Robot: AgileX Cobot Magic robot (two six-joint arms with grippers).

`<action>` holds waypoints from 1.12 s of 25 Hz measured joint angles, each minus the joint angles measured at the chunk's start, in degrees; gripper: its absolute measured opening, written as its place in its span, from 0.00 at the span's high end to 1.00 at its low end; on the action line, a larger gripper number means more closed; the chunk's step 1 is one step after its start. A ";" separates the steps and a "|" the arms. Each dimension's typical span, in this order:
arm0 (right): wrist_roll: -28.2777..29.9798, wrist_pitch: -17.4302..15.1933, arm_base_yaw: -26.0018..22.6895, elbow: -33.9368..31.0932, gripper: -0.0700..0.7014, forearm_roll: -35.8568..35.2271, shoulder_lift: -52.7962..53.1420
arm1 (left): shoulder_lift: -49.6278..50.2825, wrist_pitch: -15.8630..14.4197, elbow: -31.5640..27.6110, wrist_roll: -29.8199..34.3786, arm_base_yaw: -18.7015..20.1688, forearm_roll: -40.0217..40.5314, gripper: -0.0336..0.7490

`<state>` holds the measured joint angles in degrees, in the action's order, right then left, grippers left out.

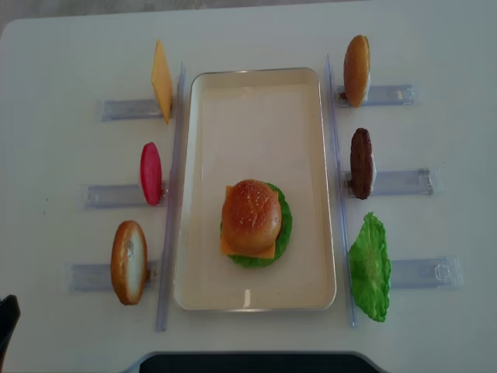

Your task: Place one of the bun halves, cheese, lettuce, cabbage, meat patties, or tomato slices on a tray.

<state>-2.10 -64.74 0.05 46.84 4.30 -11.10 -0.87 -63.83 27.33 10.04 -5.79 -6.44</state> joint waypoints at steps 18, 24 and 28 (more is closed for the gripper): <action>1.44 0.44 0.00 -14.49 0.16 -3.25 11.53 | 0.00 0.00 0.00 0.00 0.00 0.00 0.78; 1.49 -0.24 0.00 -18.32 0.16 -3.28 11.53 | 0.00 0.00 0.00 0.00 0.00 0.00 0.78; 1.49 -0.24 0.00 -18.32 0.16 -3.28 11.53 | 0.00 0.00 0.00 0.00 0.00 0.00 0.78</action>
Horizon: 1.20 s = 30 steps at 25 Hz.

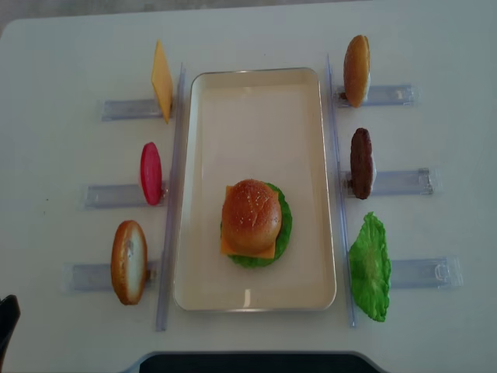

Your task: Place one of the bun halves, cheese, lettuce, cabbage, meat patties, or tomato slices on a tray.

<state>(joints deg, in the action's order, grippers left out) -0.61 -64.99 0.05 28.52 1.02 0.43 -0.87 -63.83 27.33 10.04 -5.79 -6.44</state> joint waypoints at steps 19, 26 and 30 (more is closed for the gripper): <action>0.00 0.00 0.00 -0.04 0.16 -0.21 0.00 | 0.00 0.00 0.00 0.00 0.00 0.00 0.78; 0.00 0.00 0.00 -0.04 0.16 -0.21 0.00 | 0.00 0.00 0.00 0.00 0.00 0.00 0.78; 0.00 0.00 0.00 -0.04 0.16 -0.21 0.00 | 0.00 0.00 0.00 0.00 0.00 0.00 0.78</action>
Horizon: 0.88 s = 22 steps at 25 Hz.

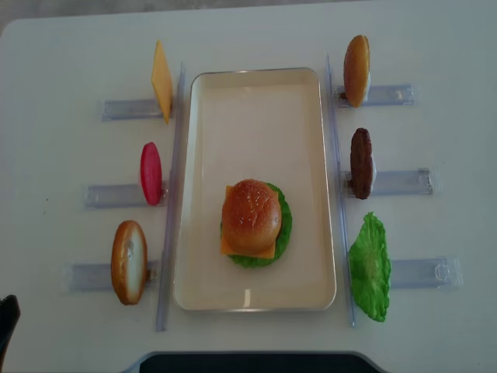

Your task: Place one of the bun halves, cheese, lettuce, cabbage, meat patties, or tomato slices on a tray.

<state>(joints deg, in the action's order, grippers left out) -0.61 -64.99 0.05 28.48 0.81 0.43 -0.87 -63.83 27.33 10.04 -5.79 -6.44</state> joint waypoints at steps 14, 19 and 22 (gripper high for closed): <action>0.00 0.00 0.00 0.00 0.16 0.00 0.00 | 0.00 0.00 0.00 0.00 0.00 0.00 0.78; 0.00 0.00 0.00 0.00 0.16 0.00 0.00 | 0.00 0.00 0.00 0.00 0.00 0.00 0.78; 0.00 0.00 0.00 0.00 0.16 0.00 0.00 | 0.00 0.00 0.00 0.00 0.00 0.00 0.78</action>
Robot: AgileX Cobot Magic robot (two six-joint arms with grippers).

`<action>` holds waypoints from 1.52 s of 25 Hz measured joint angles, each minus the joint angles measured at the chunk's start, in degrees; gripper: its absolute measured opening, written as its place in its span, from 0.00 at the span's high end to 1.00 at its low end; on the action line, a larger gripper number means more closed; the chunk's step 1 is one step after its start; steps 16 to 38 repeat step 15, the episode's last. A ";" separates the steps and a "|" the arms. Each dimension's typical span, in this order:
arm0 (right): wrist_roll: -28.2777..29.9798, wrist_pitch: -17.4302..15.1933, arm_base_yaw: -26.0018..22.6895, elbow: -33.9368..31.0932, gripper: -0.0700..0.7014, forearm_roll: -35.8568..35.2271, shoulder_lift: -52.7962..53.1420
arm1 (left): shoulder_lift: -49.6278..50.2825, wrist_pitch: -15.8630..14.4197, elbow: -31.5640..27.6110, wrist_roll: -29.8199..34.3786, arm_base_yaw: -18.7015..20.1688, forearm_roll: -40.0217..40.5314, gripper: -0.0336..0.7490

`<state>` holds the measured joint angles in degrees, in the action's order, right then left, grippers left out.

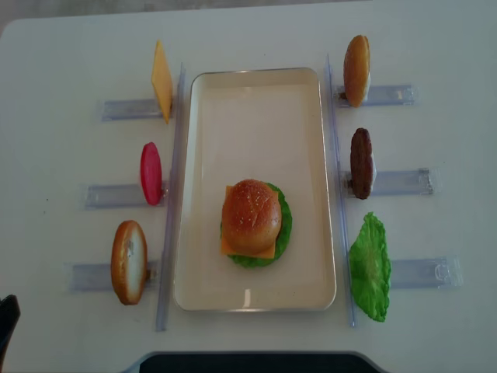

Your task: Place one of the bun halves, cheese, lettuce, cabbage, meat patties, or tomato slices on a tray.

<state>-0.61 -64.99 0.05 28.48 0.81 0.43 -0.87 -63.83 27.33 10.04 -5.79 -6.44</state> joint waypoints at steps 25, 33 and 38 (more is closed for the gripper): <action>0.00 0.00 0.00 0.00 0.16 -0.43 0.00 | 0.00 0.00 0.00 0.00 0.00 0.00 0.78; 0.00 0.00 0.00 0.00 0.16 -0.43 0.00 | 0.00 0.00 0.00 0.00 0.00 0.00 0.78; 0.00 0.00 0.00 0.00 0.16 -0.43 0.00 | 0.00 0.00 0.00 0.00 0.00 0.00 0.78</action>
